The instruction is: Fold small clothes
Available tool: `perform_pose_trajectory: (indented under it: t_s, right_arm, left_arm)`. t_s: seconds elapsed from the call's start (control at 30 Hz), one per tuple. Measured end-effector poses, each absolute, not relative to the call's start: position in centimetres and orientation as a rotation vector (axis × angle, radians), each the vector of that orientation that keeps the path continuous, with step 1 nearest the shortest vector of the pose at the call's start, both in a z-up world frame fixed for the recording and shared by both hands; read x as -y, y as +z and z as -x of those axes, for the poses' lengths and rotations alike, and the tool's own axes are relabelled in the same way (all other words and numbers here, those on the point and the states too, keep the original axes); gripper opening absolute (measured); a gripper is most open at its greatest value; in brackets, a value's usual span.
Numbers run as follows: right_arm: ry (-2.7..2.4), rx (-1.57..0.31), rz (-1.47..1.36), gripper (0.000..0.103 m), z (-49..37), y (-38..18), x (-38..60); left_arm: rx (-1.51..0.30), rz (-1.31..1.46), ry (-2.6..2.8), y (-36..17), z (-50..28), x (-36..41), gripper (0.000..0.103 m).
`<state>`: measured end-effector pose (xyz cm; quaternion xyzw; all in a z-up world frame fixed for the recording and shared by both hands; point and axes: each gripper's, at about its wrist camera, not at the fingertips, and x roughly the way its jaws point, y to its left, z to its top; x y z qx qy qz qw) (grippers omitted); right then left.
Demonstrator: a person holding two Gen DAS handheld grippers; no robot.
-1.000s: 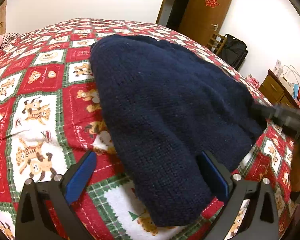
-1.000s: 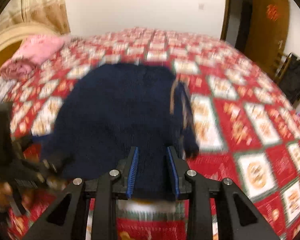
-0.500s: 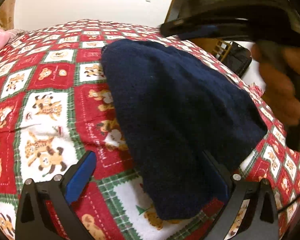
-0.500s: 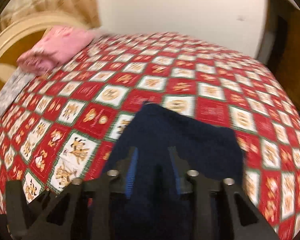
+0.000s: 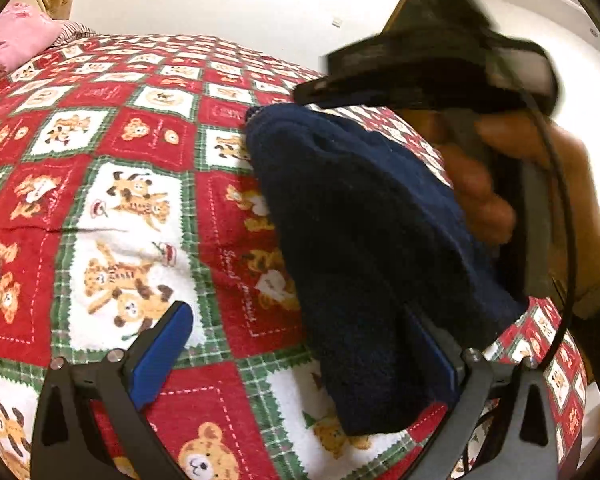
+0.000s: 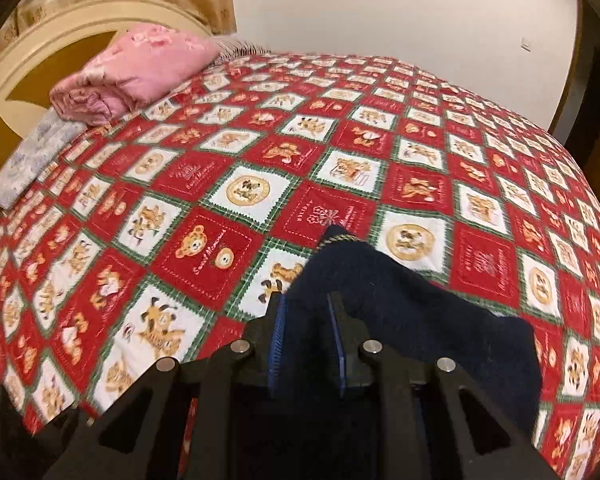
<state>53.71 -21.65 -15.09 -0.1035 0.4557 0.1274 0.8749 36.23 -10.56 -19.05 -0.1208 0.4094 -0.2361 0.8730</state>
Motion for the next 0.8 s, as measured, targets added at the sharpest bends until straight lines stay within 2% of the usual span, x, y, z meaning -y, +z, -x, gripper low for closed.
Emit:
perform_pose_trajectory:
  t_s: [0.07, 0.1, 0.2, 0.3, 0.47, 0.53, 0.6, 0.8]
  right_arm:
    - [0.196, -1.055, 0.248, 0.022, -55.8, -18.1, 21.6]
    - [0.192, -1.047, 0.186, 0.022, -56.3, -18.6, 22.1]
    - [0.177, -1.061, 0.157, 0.022, -56.2, -17.8, 22.5]
    - [0.188, -0.986, 0.185, 0.024, -53.6, -15.6, 22.7]
    - [0.273, -0.874, 0.073, 0.025, -46.6, -13.0, 25.4]
    - [0.264, -0.922, 0.046, 0.025, -45.2, -14.6, 26.3]
    - [0.209, -0.970, 0.136, 0.024, -44.5, -17.6, 26.0]
    - [0.175, -0.924, 0.112, 0.025, -43.7, -17.6, 26.0]
  left_arm:
    - [-0.856, 0.252, -0.488, -19.1, -36.3, 10.7, 0.103]
    - [-0.853, 0.256, -0.481, -19.1, -36.3, 10.7, 0.103]
    - [-0.853, 0.285, -0.468, -19.3, -36.8, 10.2, 0.103]
    - [-0.851, 0.311, -0.452, -19.4, -36.9, 9.7, 0.103]
    - [-0.808, 0.337, -0.407, -19.0, -36.6, 8.8, 0.103]
    - [-0.790, 0.350, -0.382, -19.0, -36.6, 8.3, 0.103]
    - [-0.791, 0.365, -0.367, -19.1, -36.8, 8.0, 0.103]
    - [-0.820, 0.344, -0.379, -19.5, -37.4, 8.5, 0.103]
